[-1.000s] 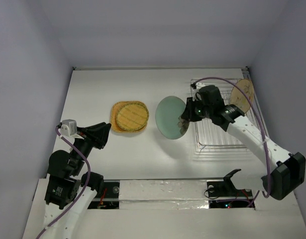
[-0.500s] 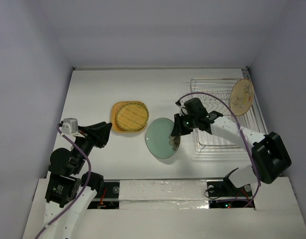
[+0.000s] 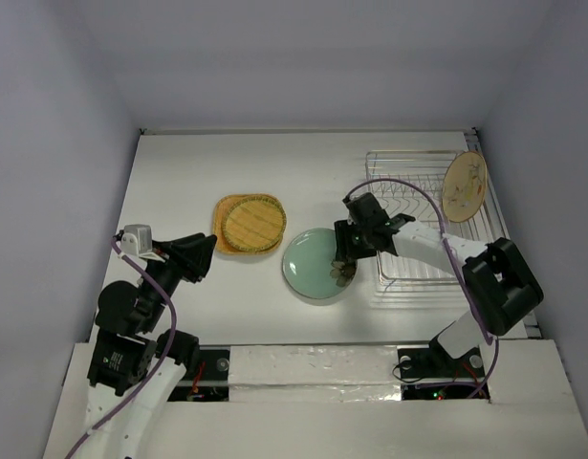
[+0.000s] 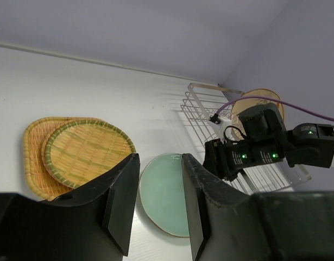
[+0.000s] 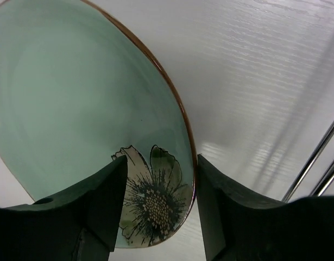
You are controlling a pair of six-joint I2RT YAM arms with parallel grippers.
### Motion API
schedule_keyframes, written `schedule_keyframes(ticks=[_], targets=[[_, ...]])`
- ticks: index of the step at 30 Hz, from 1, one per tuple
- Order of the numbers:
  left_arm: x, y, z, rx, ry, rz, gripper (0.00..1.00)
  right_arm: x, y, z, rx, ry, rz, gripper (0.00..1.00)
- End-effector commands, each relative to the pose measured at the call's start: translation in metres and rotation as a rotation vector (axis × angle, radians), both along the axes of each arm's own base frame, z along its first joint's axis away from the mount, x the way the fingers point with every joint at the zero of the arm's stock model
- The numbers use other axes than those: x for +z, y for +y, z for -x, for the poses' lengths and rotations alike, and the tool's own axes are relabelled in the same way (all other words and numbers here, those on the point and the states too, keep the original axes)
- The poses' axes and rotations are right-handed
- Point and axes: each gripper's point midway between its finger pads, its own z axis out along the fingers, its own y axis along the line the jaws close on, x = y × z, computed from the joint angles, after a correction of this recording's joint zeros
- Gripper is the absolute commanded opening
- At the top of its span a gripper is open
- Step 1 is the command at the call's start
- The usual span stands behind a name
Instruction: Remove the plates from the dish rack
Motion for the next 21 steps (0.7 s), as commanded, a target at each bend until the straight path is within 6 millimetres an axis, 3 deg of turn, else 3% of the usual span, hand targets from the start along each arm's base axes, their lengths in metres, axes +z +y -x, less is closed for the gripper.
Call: schedule_keyframes(ticks=[1, 6, 8, 10, 14, 16, 17, 18, 19, 20, 21], targets=[[0.008, -0.002, -0.002, -0.005, -0.022, 0.011, 0.34, 0.006, 0.001, -0.010, -0.014, -0.058, 0.000, 0.59], [0.008, -0.002, -0.003, -0.008, -0.021, 0.010, 0.34, -0.002, 0.003, -0.009, -0.009, -0.038, -0.002, 0.66], [0.008, -0.002, -0.003, -0.007, -0.022, 0.011, 0.34, 0.002, 0.004, -0.010, -0.011, -0.043, -0.007, 0.73], [0.008, -0.002, -0.002, -0.008, -0.025, 0.012, 0.34, 0.010, 0.007, -0.010, -0.008, -0.059, -0.012, 0.80], [0.009, -0.002, -0.001, -0.010, -0.026, 0.012, 0.34, 0.034, 0.011, -0.014, -0.013, -0.113, -0.005, 0.84], [0.009, -0.002, -0.001, -0.010, -0.028, 0.013, 0.35, 0.061, 0.014, -0.017, -0.015, -0.167, -0.032, 0.84], [0.010, -0.002, 0.000, -0.011, -0.031, 0.013, 0.35, 0.073, 0.017, -0.018, -0.018, -0.187, -0.057, 0.82], [0.010, -0.002, 0.000, -0.011, -0.032, 0.014, 0.35, 0.089, 0.019, -0.021, -0.021, -0.219, -0.085, 0.74], [0.010, -0.002, 0.000, -0.013, -0.034, 0.014, 0.34, 0.114, 0.020, -0.021, -0.027, -0.271, -0.131, 0.68], [0.011, -0.002, 0.001, -0.011, -0.037, 0.015, 0.34, 0.131, 0.023, -0.021, -0.032, -0.308, -0.164, 0.58], [0.011, -0.002, 0.001, -0.013, -0.039, 0.014, 0.34, 0.148, 0.021, -0.024, -0.054, -0.354, -0.185, 0.42]])
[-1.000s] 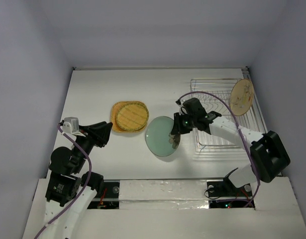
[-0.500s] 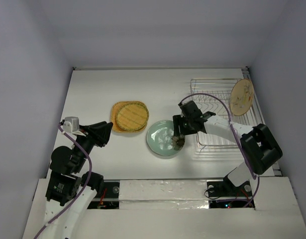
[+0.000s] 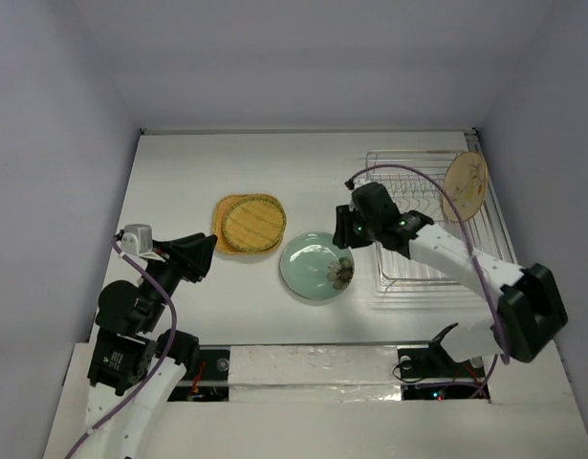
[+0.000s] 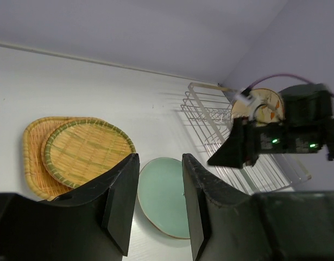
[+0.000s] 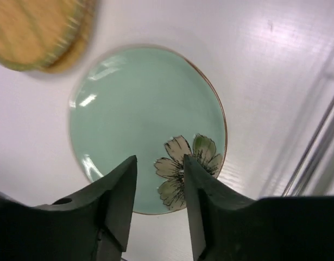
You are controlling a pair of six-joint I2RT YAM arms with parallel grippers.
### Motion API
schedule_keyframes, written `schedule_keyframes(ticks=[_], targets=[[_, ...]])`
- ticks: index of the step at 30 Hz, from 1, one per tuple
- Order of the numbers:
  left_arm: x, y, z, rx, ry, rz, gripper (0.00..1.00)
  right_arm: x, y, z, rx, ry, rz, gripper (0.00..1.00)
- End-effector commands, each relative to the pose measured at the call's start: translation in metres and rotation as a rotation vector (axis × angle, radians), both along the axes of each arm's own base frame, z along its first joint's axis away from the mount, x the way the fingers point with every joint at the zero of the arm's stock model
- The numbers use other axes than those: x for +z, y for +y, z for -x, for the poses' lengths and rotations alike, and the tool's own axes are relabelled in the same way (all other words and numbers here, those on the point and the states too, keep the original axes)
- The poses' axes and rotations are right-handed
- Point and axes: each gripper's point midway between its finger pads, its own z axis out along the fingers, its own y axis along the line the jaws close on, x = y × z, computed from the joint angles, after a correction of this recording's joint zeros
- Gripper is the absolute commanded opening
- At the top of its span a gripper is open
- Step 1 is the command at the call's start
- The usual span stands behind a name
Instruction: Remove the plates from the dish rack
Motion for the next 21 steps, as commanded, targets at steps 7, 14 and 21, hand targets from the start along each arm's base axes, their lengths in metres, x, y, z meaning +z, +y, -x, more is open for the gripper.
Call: schedule_keyframes(ticks=[7, 14, 21], targets=[[0.014, 0.001, 0.002, -0.002, -0.057, 0.016, 0.13, 0.182, -0.116, -0.050, -0.536, -0.499, -0.016, 0.00], [0.020, 0.004, 0.008, 0.004, -0.088, 0.017, 0.00, 0.182, -0.271, -0.062, -0.986, -0.548, 0.216, 0.08], [0.022, 0.003, 0.012, -0.011, -0.105, 0.014, 0.09, 0.154, -0.345, -0.080, -1.088, -0.392, 0.477, 0.70]])
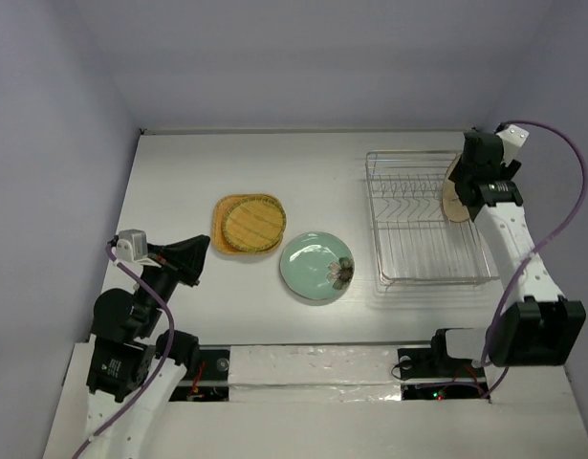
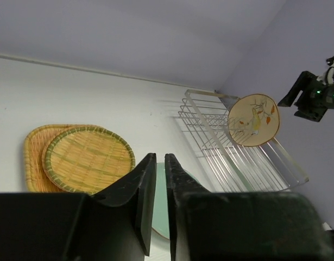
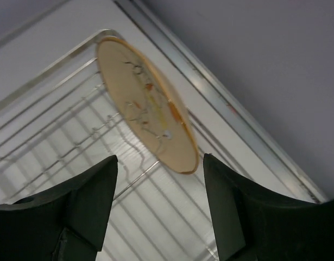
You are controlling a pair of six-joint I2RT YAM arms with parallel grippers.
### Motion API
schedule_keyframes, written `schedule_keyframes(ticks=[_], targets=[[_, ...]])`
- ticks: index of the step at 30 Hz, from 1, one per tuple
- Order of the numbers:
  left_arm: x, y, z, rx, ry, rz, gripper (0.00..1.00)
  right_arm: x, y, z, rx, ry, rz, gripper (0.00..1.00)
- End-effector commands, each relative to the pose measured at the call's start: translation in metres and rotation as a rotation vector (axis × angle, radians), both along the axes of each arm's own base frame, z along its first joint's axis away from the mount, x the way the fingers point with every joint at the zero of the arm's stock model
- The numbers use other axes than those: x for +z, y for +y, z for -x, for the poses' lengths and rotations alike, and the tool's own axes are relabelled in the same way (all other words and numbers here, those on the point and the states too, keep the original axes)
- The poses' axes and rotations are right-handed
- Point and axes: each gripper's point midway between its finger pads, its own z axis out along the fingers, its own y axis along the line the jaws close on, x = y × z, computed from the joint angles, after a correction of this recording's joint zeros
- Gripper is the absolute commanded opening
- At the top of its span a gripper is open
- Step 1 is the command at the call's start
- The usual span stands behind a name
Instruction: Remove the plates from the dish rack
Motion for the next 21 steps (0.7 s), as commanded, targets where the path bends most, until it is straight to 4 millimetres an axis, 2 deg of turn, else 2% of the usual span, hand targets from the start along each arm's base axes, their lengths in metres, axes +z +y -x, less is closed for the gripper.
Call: schedule_keyframes(ticks=[1, 4, 5, 9, 12, 19, 21], targets=[[0.015, -0.001, 0.005, -0.013, -0.066, 0.004, 0.11, 0.002, -0.031, -0.002, -0.081, 0.086, 0.091, 0.69], [0.016, -0.001, 0.007, -0.016, -0.073, 0.004, 0.13, -0.017, -0.045, -0.008, -0.104, 0.162, 0.125, 0.67], [0.017, -0.001, 0.007, -0.018, -0.077, 0.005, 0.13, -0.026, -0.043, -0.014, -0.069, 0.192, 0.130, 0.67], [0.016, -0.001, 0.008, -0.022, -0.078, 0.003, 0.15, -0.042, -0.054, -0.019, -0.074, 0.255, 0.162, 0.62], [0.017, -0.001, 0.009, -0.024, -0.081, 0.005, 0.17, -0.049, -0.064, -0.022, -0.084, 0.289, 0.171, 0.56], [0.017, -0.001, 0.009, -0.023, -0.081, 0.004, 0.19, -0.059, -0.069, -0.037, -0.053, 0.376, 0.213, 0.48], [0.017, -0.001, 0.009, -0.023, -0.081, 0.004, 0.20, -0.058, -0.070, -0.040, -0.046, 0.383, 0.222, 0.43]])
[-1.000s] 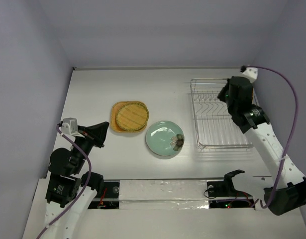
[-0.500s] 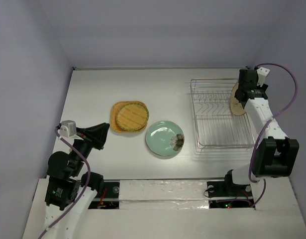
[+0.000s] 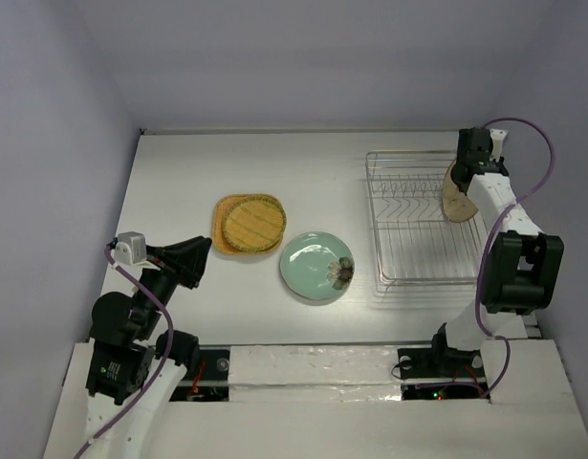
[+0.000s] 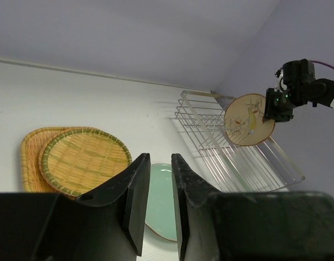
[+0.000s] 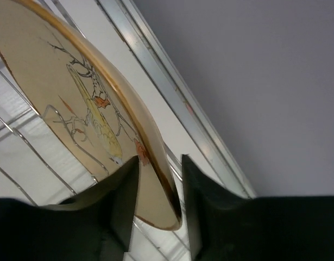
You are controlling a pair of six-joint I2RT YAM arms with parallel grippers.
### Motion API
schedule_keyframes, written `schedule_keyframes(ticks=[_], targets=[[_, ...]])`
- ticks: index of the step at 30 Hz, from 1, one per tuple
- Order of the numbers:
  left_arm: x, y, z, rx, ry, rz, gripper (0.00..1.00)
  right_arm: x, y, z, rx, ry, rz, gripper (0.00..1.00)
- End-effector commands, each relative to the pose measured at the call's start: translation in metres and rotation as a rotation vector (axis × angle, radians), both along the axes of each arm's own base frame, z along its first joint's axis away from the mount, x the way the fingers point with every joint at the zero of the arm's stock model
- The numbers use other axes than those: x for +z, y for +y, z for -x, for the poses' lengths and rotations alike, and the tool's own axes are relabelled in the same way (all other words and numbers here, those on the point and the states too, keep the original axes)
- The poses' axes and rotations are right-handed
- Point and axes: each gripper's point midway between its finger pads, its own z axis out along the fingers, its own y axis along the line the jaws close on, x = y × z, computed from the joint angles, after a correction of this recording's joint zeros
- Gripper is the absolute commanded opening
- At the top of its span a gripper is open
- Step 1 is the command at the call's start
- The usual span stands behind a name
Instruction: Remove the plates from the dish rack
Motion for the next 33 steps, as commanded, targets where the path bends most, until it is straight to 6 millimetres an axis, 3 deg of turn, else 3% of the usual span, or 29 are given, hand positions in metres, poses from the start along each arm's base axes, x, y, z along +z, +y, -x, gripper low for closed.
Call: schedule_keyframes(ticks=[1, 3, 7, 10, 16, 26, 33], targets=[[0.015, 0.000, 0.004, -0.007, -0.063, 0.006, 0.20, 0.028, -0.007, -0.012, 0.009, -0.040, 0.053, 0.36], [0.014, 0.000, 0.003, -0.006, -0.062, 0.004, 0.20, 0.027, -0.007, -0.014, 0.018, -0.027, 0.049, 0.30], [0.015, 0.000, 0.003, -0.005, -0.063, 0.006, 0.21, 0.036, -0.008, -0.011, 0.016, -0.032, 0.057, 0.08], [0.015, 0.000, 0.004, -0.006, -0.066, 0.005, 0.21, 0.047, -0.006, -0.009, 0.018, -0.053, 0.052, 0.00], [0.015, 0.001, 0.004, -0.001, -0.066, 0.009, 0.21, 0.073, -0.003, -0.003, 0.026, -0.090, 0.063, 0.00], [0.016, 0.003, 0.005, 0.006, -0.070, 0.015, 0.22, 0.142, 0.023, 0.008, 0.097, -0.205, 0.116, 0.00], [0.015, 0.002, 0.004, 0.005, -0.067, 0.015, 0.23, 0.209, 0.050, 0.022, 0.125, -0.412, 0.066, 0.00]])
